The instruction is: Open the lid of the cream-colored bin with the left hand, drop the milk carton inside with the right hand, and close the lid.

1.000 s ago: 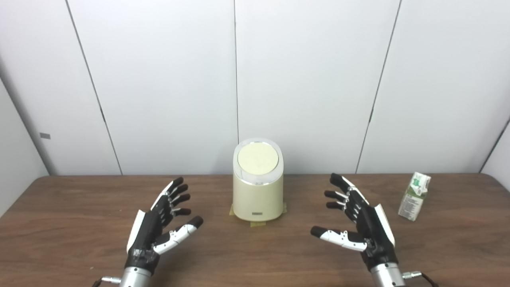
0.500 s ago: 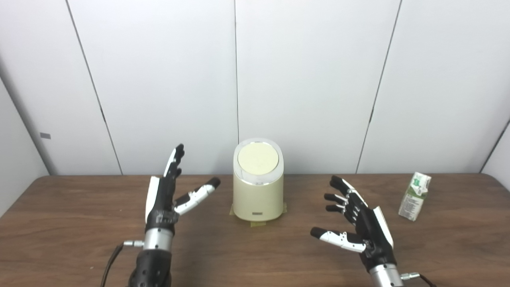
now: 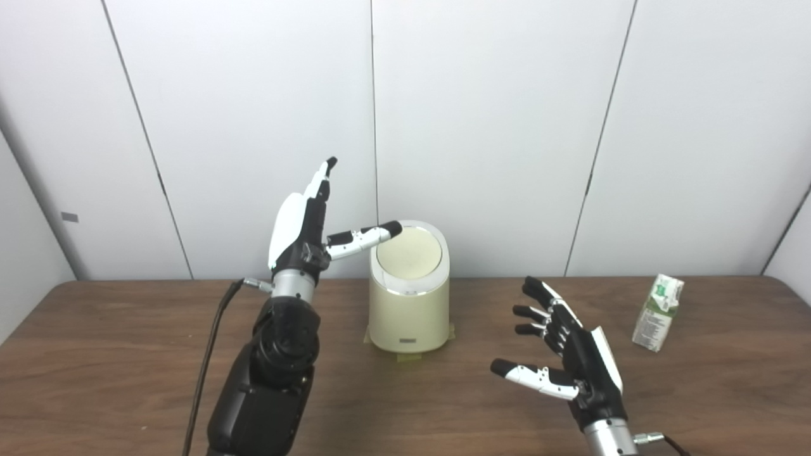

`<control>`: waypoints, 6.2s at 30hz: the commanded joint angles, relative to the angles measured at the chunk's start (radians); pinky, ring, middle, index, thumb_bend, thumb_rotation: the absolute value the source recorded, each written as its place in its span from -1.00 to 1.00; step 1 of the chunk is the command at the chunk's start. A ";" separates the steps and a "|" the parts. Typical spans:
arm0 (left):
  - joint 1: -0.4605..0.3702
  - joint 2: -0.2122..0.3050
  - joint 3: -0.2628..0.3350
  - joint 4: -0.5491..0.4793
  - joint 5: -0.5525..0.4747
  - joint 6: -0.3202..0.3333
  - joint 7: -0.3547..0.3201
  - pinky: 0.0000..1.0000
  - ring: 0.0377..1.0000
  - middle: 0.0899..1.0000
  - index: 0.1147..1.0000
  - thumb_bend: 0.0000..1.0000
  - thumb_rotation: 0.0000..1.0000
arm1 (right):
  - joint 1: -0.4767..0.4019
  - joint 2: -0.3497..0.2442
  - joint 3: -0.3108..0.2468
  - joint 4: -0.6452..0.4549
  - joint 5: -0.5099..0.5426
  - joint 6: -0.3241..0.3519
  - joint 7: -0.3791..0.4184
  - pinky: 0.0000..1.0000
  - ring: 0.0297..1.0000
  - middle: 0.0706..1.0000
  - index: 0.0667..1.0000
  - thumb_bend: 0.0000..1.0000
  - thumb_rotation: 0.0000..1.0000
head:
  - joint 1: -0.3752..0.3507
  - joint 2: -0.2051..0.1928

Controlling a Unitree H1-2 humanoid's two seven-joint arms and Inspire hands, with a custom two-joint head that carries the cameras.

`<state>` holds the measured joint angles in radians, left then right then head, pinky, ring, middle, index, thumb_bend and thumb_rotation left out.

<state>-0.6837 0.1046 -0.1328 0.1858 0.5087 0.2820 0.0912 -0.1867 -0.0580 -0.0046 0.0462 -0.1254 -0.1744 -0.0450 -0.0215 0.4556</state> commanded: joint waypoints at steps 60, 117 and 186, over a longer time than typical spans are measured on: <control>-0.184 0.127 -0.396 0.313 0.479 0.101 0.028 1.00 1.00 1.00 1.00 1.00 -0.58 | -0.035 0.051 0.012 -0.111 -0.015 -0.004 -0.027 0.20 0.44 0.72 0.72 0.54 -0.40 | -0.037 0.047; -0.188 0.166 -0.347 0.202 0.452 0.061 -0.055 1.00 1.00 1.00 1.00 1.00 -0.24 | -0.035 0.044 0.014 -0.123 0.017 0.033 -0.009 0.23 0.47 0.75 0.73 0.53 -0.42 | -0.016 0.064; -0.180 0.165 -0.383 0.180 0.658 0.126 -0.054 1.00 1.00 1.00 1.00 1.00 -0.31 | -0.026 0.035 0.018 -0.152 0.014 0.071 0.009 0.20 0.44 0.76 0.74 0.46 -0.38 | -0.004 0.077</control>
<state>-0.8300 0.2484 -0.5376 0.3902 1.1689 0.4086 0.0271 -0.1869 -0.0201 0.0143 -0.0717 -0.1155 -0.0845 -0.0372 -0.0245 0.5323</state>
